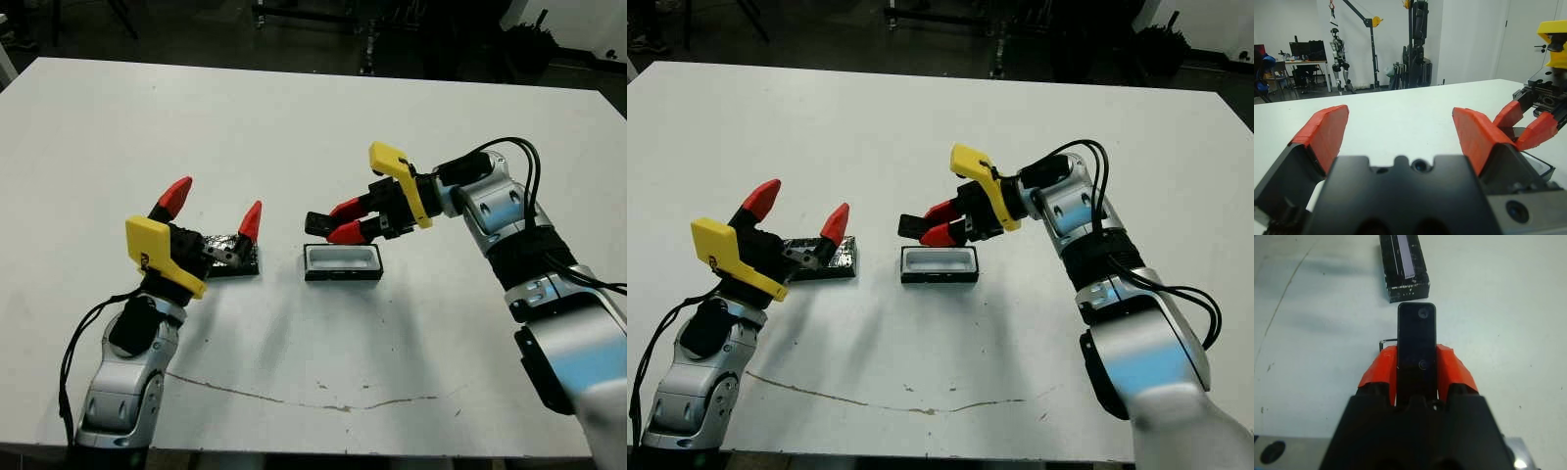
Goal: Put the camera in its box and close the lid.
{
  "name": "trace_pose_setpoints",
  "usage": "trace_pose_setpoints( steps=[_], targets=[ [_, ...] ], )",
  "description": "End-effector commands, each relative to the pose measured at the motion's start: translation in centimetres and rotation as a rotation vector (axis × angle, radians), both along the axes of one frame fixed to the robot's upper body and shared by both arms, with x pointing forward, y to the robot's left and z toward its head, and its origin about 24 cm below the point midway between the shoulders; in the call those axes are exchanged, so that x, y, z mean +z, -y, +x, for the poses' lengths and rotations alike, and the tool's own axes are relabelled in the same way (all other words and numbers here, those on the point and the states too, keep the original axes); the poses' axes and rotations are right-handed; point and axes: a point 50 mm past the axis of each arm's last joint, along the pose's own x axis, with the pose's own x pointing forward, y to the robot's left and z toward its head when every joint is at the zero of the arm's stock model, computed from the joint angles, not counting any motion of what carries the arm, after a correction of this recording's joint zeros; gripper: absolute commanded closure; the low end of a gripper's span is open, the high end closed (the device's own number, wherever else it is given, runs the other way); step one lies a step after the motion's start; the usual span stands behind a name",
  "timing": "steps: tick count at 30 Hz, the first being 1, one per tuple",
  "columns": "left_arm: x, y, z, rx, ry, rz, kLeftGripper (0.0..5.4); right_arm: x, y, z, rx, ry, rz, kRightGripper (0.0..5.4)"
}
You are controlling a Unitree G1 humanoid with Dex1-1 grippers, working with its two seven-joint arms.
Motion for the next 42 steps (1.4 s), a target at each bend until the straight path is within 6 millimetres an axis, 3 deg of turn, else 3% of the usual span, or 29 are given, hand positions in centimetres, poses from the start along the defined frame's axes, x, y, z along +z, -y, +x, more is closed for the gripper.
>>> trace_pose_setpoints(
  steps=[1, 25, 42],
  targets=[
    [-0.3, 0.0, -0.1, -0.010, -0.017, -0.013, 0.00, -0.8, 0.2, -0.2, 0.002, -0.017, -0.004, 3.72],
    [-0.4, -0.1, -0.2, -0.004, -0.024, -0.007, 0.00, -3.2, 0.7, -0.3, -0.044, -0.110, 0.012, 3.72],
    [-0.6, -0.1, -0.2, -0.010, -0.032, -0.019, 0.00, -3.8, 1.7, -0.6, -0.046, -0.107, -0.002, 3.72]
  ],
)
